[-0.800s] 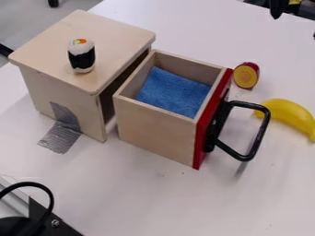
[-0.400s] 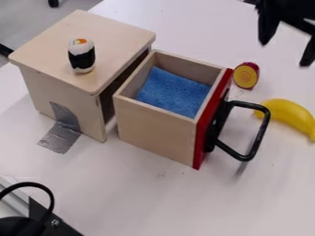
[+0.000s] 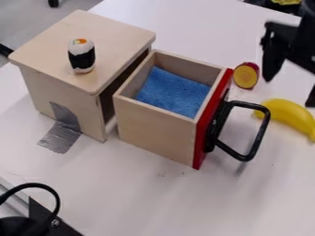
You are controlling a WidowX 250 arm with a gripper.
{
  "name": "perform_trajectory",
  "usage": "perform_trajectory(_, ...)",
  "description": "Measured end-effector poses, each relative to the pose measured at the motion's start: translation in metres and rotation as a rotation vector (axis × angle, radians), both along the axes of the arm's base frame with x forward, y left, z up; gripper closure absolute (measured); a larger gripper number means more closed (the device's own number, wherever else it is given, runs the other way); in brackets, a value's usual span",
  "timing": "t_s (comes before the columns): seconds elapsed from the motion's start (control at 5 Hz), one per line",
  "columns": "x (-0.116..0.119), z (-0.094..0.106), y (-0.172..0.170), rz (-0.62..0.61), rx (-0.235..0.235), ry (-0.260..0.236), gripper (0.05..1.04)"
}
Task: Open and close the drawer
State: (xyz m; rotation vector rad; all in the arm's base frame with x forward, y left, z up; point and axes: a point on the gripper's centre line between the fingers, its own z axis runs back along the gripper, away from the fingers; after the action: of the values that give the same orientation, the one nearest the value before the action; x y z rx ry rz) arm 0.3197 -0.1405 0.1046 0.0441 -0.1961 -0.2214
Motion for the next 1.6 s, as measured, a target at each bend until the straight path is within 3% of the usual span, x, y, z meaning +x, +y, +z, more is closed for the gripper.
perform_trajectory(0.2,-0.004,-0.015,-0.005,0.008,-0.022,0.017,0.085)
perform_trajectory(0.6,-0.004,-0.053,-0.001,0.026,-0.010,0.109,0.085)
perform_trajectory(1.2,-0.013,-0.067,0.023,0.063,0.107,0.144,0.085)
perform_trajectory(1.4,-0.019,-0.077,0.028,0.080,0.135,0.198,0.121)
perform_trajectory(1.6,-0.019,-0.081,0.028,0.101,0.134,0.202,0.400)
